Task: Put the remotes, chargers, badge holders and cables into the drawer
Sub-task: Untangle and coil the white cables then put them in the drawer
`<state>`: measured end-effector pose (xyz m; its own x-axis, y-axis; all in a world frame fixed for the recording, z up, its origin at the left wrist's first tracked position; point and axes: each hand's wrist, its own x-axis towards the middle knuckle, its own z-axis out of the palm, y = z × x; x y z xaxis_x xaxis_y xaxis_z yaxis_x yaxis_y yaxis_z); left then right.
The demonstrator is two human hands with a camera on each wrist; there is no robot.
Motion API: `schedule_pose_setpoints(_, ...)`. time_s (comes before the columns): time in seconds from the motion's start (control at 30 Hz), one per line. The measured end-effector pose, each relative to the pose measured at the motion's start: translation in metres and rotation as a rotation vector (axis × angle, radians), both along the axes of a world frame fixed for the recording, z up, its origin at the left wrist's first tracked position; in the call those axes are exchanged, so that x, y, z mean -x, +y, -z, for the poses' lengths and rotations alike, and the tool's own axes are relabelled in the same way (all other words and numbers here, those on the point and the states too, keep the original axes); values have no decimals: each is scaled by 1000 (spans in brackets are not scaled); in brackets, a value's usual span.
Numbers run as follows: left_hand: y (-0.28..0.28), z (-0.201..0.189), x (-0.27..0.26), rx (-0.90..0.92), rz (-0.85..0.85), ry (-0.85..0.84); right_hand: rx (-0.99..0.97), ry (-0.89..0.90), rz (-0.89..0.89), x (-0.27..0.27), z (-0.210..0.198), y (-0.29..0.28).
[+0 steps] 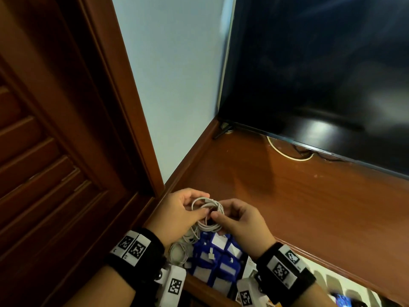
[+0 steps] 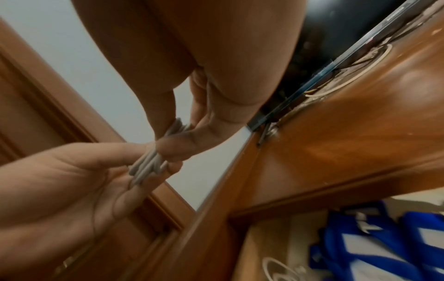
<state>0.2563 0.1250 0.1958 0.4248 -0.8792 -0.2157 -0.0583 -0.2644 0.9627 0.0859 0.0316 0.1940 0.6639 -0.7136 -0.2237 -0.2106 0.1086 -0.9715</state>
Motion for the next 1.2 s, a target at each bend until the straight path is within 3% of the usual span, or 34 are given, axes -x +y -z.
schedule_pose_setpoints(0.1, 4, 26, -7, -144, 26, -25, 20, 142, -2, -6, 29, 3)
schedule_pose_setpoints(0.27, 8, 71, -15, -418, 148, -224, 63, 377, -144, -22, 92, -2)
schedule_pose_setpoints(0.4, 4, 90, -13, -587, 266, -358, 11, 492, -131, -36, 127, -9)
schedule_pose_setpoints(0.6, 2, 121, -7, -703, 354, -563, -123, 604, -74, -64, 178, -22)
schedule_pose_setpoints(0.77, 2, 146, 0, -761, 453, -608, -62, 733, -40, -81, 223, -39)
schedule_pose_setpoints(1.07, -8, 159, 6, -730, 407, -633, -78, 918, -66, -101, 226, -42)
schedule_pose_setpoints(1.2, -11, 162, 7, -855, 464, -715, -86, 886, -17, -100, 226, -42)
